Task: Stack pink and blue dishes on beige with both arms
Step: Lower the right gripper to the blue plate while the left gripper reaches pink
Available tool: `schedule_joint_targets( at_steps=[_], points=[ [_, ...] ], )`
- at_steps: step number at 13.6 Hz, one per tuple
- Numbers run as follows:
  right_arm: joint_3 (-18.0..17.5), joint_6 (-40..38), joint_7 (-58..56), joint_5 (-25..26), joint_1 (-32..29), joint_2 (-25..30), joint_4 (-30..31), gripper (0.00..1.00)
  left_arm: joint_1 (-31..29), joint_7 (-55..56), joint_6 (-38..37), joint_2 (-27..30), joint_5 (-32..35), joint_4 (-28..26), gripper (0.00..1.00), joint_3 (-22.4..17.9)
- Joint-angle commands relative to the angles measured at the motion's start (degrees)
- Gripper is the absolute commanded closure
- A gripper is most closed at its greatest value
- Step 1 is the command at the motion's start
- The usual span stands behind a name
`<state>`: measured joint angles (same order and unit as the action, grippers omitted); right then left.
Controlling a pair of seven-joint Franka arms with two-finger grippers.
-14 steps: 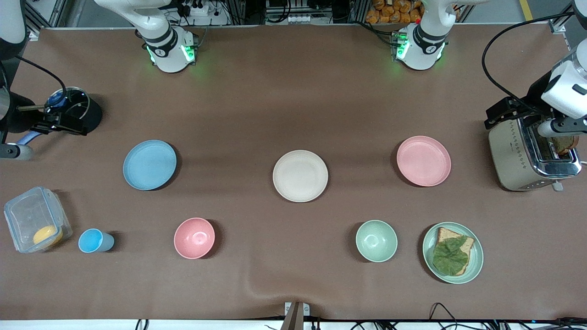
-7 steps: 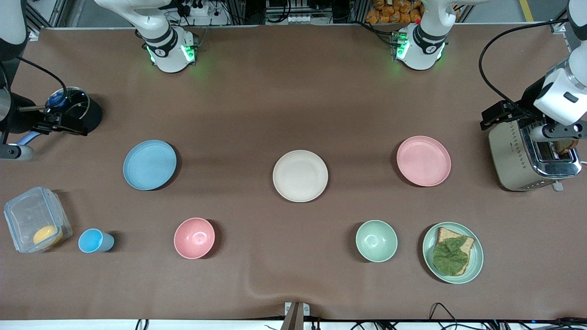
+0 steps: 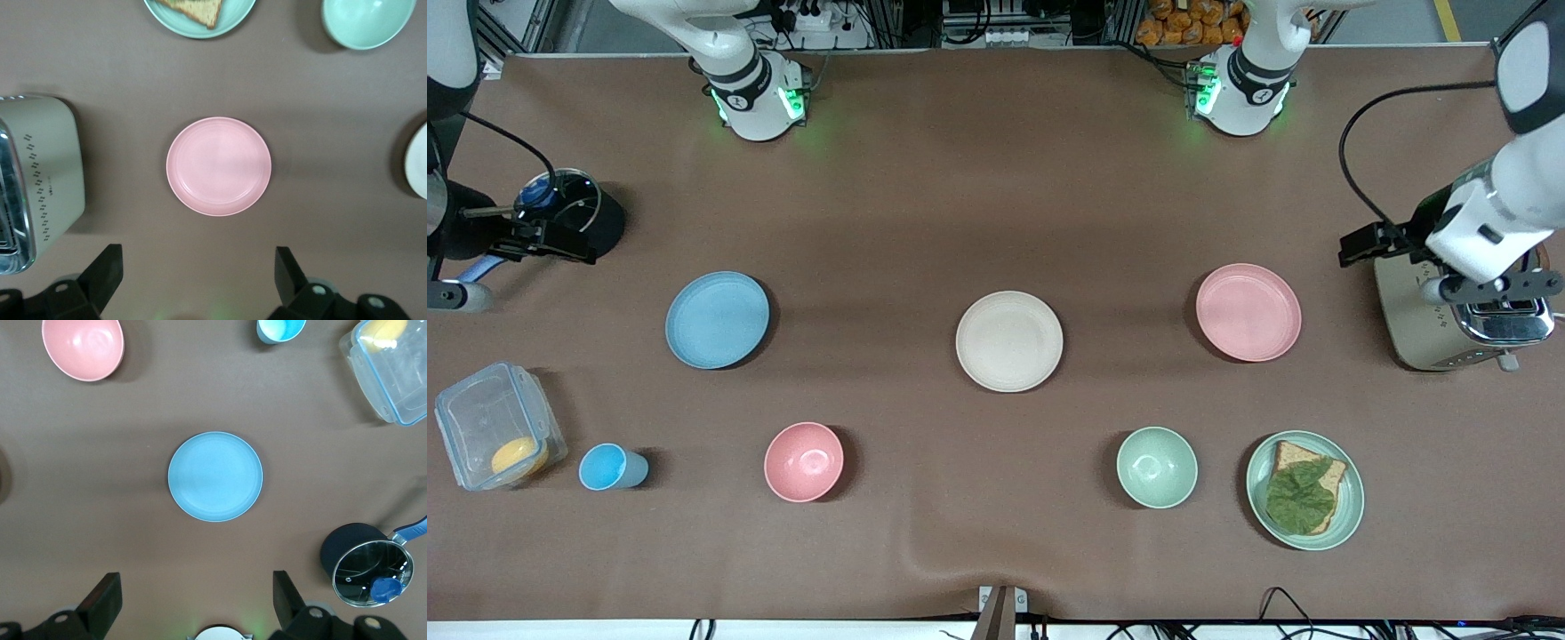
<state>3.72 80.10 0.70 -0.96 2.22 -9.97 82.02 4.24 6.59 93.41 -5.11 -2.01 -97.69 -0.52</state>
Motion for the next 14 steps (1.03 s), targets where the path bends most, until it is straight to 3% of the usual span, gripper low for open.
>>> schedule_joint_targets(
  at_steps=[1,5,7,10,14],
  points=[
    [-0.4,0.1,-2.4,0.0,-1.8,-4.2,-0.3,0.0,-0.5,-1.8,0.1,-4.7,0.0,1.2,0.0,-0.2],
    [-0.5,1.8,-4.6,-0.3,-9.0,-15.1,0.4,0.0,-0.4,-3.1,3.1,-12.5,2.5,0.5,0.0,-0.1],
    [-0.6,9.2,-10.1,-0.8,-11.0,-18.1,4.1,0.0,-0.9,-5.3,6.4,-14.0,2.4,-2.0,0.0,-0.1],
    [-0.6,26.8,-20.6,-5.2,-13.5,-18.2,17.8,0.0,-1.9,-6.6,11.4,-14.1,1.7,-7.5,0.0,-0.1],
    [-0.6,35.3,-30.6,-8.4,-14.0,-22.9,20.5,0.0,-4.5,-6.7,16.6,-14.4,1.6,-12.6,0.0,-0.1]
  ],
)
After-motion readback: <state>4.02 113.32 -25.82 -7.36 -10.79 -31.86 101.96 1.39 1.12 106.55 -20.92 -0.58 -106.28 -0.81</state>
